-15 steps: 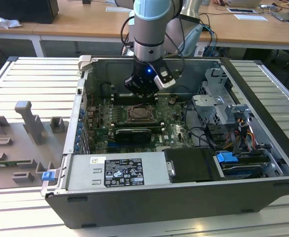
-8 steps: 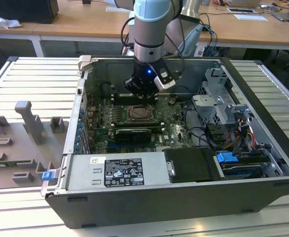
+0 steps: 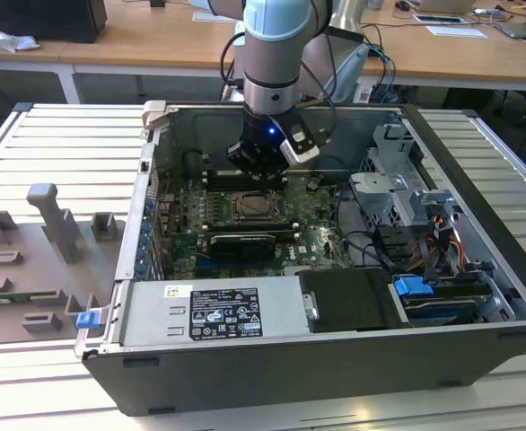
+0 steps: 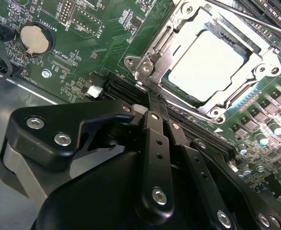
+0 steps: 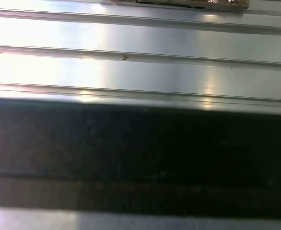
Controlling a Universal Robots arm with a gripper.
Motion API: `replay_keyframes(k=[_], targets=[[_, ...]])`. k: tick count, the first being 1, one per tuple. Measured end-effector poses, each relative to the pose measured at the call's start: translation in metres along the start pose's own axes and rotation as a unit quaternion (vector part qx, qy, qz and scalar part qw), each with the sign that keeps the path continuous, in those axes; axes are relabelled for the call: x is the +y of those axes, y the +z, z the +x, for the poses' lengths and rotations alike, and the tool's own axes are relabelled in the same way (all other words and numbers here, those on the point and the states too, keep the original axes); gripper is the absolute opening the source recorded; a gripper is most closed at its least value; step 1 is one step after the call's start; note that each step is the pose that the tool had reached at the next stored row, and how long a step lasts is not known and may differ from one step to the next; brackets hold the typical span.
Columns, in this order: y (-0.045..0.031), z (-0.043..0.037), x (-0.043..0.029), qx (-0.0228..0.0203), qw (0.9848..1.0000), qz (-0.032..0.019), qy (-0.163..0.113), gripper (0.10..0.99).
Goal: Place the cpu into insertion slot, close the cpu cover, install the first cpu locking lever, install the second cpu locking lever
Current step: 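Install the first cpu locking lever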
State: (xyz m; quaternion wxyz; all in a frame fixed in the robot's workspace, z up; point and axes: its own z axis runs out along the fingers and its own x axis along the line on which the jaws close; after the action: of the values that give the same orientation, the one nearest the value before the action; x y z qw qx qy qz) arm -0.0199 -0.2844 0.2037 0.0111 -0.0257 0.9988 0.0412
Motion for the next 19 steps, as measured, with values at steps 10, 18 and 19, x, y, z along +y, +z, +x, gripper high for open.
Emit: replay_keyframes(k=[10, 18, 19], targets=[[-0.0013, -0.0014, 0.0, -0.0001, 1.0, 0.0009, 0.001, 0.106], [0.0009, -0.0023, -0.0002, -0.0001, 1.0, 0.0028, 0.002, 0.106], [0.0009, -0.0024, -0.0002, -0.0001, 1.0, 0.0032, 0.003, 0.106]])
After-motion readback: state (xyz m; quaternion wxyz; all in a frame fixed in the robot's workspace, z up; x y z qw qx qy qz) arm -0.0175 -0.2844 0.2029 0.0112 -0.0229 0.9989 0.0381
